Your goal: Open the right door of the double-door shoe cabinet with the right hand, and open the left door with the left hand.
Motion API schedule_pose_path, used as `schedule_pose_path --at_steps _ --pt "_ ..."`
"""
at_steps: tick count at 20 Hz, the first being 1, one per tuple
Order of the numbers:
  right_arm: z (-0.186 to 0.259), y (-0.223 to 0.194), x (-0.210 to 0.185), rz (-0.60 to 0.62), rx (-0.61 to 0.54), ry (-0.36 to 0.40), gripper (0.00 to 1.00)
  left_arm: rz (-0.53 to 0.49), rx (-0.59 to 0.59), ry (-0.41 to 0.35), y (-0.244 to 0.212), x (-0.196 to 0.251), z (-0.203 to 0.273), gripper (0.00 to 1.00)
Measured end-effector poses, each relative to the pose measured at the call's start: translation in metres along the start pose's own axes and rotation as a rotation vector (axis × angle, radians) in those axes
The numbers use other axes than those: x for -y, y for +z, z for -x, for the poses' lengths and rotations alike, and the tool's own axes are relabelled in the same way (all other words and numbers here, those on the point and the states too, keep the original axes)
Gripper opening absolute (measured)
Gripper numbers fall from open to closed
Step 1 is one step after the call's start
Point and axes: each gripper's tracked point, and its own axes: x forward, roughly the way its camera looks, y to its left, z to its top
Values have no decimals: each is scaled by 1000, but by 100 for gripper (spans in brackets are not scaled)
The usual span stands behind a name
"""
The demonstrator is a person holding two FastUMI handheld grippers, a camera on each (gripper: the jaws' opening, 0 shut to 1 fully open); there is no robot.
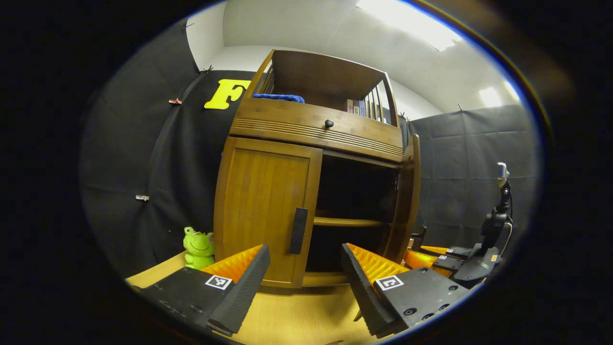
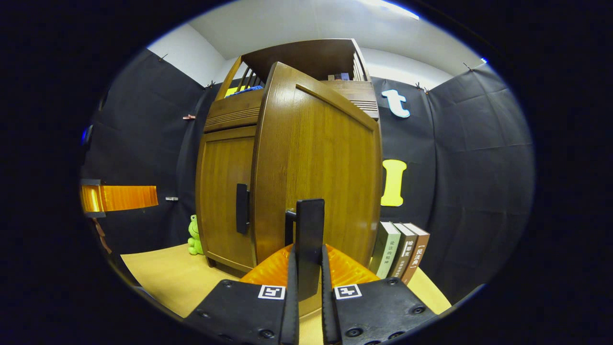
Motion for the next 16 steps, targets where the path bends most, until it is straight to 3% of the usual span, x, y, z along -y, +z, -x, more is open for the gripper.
schedule_pose_path --at_steps 2,6,7,10,11,15,16 --pt "6 1 9 1 0 -21 23 0 -7 -9 -2 7 -1 93" --pt "17 2 30 11 4 -69 22 -10 -6 -25 -4 16 1 93" --pt "18 1 34 19 2 -81 27 -8 -4 -27 -3 17 1 93" --pt "22 2 48 44 -1 -116 17 -2 -3 -33 -4 22 1 93" --pt "24 2 53 46 -1 -127 22 -2 -3 -31 -4 22 0 93" --pt "29 2 71 45 -2 -162 22 -1 -5 -36 -7 27 -2 93" --pt "29 2 75 50 -3 -169 22 -2 -3 -36 -8 28 -3 98"
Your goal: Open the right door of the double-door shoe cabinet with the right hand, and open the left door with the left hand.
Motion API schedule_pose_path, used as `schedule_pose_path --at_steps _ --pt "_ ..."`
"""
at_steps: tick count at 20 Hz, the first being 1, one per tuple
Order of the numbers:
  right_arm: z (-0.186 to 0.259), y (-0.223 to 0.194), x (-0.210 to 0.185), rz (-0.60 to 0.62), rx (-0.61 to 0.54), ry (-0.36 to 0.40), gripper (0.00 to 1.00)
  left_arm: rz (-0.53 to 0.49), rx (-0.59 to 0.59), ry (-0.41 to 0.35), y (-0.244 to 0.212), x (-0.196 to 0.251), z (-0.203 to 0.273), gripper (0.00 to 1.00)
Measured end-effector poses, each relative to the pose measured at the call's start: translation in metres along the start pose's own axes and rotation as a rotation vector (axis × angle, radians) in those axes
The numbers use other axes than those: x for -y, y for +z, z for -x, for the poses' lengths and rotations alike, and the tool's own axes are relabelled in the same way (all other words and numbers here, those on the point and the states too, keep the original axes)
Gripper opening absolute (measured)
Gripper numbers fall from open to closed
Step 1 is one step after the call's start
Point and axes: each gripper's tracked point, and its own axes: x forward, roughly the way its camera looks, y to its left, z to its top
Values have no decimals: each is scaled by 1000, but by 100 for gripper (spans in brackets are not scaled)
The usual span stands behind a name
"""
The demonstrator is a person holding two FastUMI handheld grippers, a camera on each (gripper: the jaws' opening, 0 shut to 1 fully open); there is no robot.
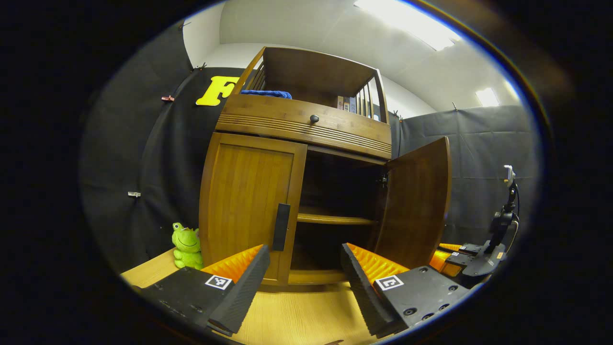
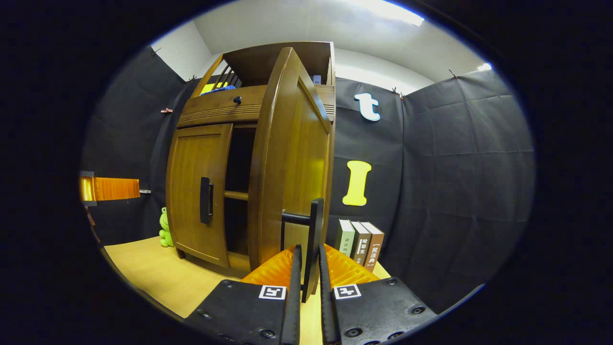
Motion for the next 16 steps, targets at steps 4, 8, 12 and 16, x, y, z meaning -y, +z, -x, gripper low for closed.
schedule_pose_path --at_steps 4,8,12,16 --pt "5 -1 12 7 -5 -8 16 -5 1 1 -3 2 -9 93" --pt "9 -2 27 -1 -9 -20 15 -29 -8 16 -12 -2 -24 93" --pt "13 -4 43 -4 -19 -46 15 -23 -28 30 -23 -5 -38 93" --pt "20 -4 60 0 -21 -72 15 -27 -7 28 -21 -5 -46 93"
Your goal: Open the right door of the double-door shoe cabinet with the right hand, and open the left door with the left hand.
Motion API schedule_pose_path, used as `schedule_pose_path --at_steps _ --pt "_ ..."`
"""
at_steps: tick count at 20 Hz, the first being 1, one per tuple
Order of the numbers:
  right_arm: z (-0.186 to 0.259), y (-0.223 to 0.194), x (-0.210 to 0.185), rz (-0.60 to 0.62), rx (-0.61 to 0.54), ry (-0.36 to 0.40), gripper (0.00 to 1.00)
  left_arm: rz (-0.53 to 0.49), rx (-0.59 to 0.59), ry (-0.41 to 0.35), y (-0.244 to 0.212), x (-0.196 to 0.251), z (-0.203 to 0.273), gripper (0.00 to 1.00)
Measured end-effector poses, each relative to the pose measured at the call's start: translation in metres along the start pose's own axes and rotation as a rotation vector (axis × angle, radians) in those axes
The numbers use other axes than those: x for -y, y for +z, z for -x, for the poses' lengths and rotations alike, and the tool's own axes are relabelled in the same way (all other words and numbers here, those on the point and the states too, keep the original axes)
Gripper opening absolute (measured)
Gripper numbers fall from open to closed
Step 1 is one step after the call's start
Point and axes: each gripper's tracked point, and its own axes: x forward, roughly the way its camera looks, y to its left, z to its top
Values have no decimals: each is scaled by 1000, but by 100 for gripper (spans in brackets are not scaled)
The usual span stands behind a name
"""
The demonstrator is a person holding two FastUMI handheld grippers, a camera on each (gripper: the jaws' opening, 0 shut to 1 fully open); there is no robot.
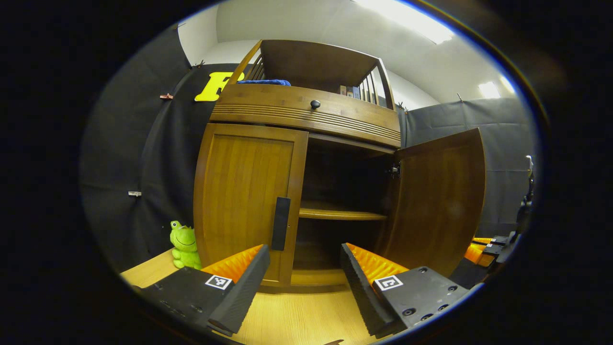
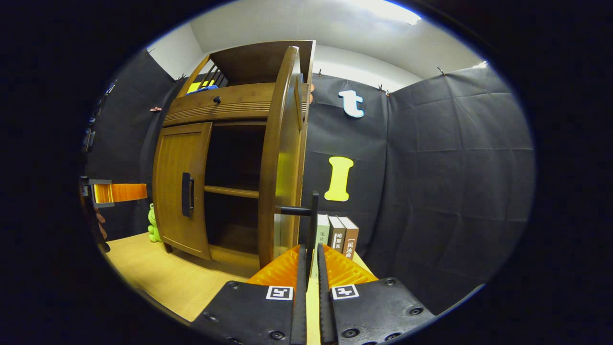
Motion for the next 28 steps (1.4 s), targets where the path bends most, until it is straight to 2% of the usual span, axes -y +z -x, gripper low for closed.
schedule_pose_path --at_steps 6,11,14,15,16,19,20,22,23,24,28 --pt "12 11 26 27 35 -66 14 -45 44 -54 -4 2 -29 89" --pt "28 19 15 -10 71 10 15 -46 89 -72 0 -1 -53 89" --pt "46 29 4 -47 99 66 18 -53 136 -40 6 -19 -73 89" --pt "51 34 0 -46 112 81 20 -50 150 -31 7 -24 -82 84" --pt "55 35 0 -35 129 79 39 -42 151 -30 6 -27 -91 88" --pt "63 43 -3 2 171 79 98 -23 125 -28 -7 -34 -117 87" --pt "63 43 -7 8 175 92 95 -27 115 -22 -11 -38 -127 87" --pt "64 44 -14 -4 177 116 96 -47 102 1 -18 -49 -146 84" --pt "63 44 -15 -16 176 128 97 -51 93 4 -22 -52 -155 89" --pt "61 43 -17 -25 176 132 97 -55 90 5 -27 -54 -163 89" --pt "56 50 -12 -33 211 118 97 -72 87 36 -39 -68 -186 84"
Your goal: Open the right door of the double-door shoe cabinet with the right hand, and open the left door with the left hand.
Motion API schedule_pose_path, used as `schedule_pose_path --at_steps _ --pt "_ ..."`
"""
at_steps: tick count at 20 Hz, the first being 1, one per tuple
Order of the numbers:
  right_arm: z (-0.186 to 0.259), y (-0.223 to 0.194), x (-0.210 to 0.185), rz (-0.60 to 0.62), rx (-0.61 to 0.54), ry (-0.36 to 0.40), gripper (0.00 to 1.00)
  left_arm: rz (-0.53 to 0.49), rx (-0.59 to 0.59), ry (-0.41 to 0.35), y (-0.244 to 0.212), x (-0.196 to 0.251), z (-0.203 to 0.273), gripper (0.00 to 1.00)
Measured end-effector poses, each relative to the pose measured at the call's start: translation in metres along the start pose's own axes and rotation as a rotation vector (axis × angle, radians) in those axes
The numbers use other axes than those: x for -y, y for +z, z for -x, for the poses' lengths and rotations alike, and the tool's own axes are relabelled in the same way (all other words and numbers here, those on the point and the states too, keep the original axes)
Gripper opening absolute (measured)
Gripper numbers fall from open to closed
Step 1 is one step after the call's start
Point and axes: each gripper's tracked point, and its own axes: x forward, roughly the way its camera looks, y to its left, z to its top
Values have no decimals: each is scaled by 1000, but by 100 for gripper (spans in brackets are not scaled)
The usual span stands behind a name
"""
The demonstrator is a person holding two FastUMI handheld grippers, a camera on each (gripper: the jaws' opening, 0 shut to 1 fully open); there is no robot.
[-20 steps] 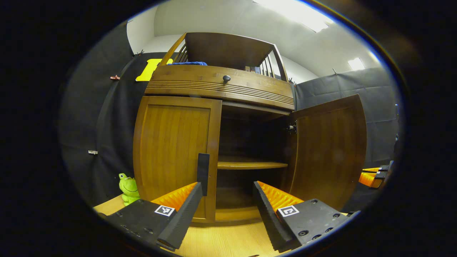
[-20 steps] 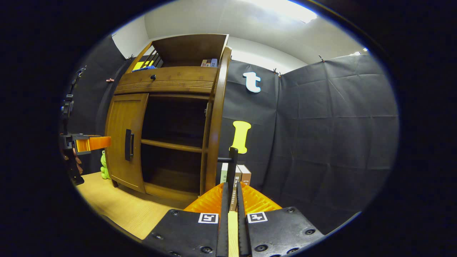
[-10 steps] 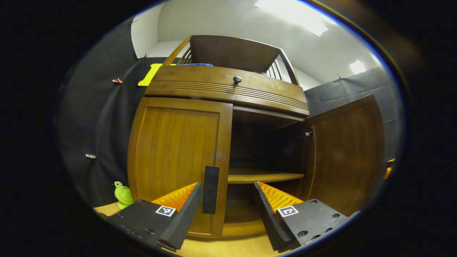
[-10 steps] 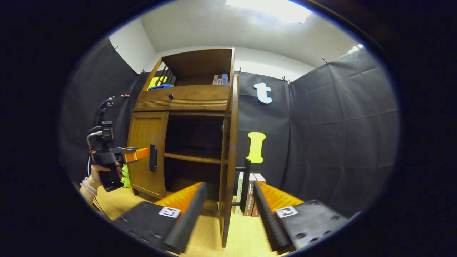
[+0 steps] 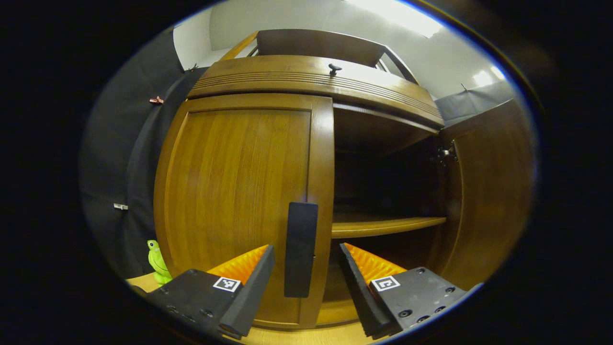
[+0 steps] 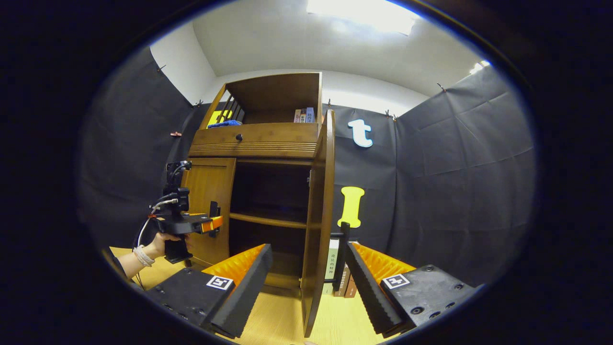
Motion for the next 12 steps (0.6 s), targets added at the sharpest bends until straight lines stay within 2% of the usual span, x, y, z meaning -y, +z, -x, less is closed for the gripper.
schedule_pose_path --at_steps 3,4,5,6,7,8,11,12 --pt "-3 3 3 4 24 -9 97 18 -16 7 -5 -7 -9 72" --pt "-5 3 3 5 28 -8 95 23 -4 8 -4 -8 -11 64" --pt "-5 3 3 4 30 -7 97 28 9 10 -1 -9 -12 61" --pt "-5 3 3 2 29 -8 97 33 18 9 1 -10 -12 65" --pt "-5 2 5 -1 29 -11 97 38 25 7 3 -10 -12 50" --pt "-5 1 7 -4 27 -16 99 38 22 -4 4 -6 -13 49" --pt "-3 2 12 -17 23 -36 97 -17 12 13 3 -6 -13 37" --pt "-1 3 12 -20 22 -41 97 -27 12 17 3 -6 -13 37"
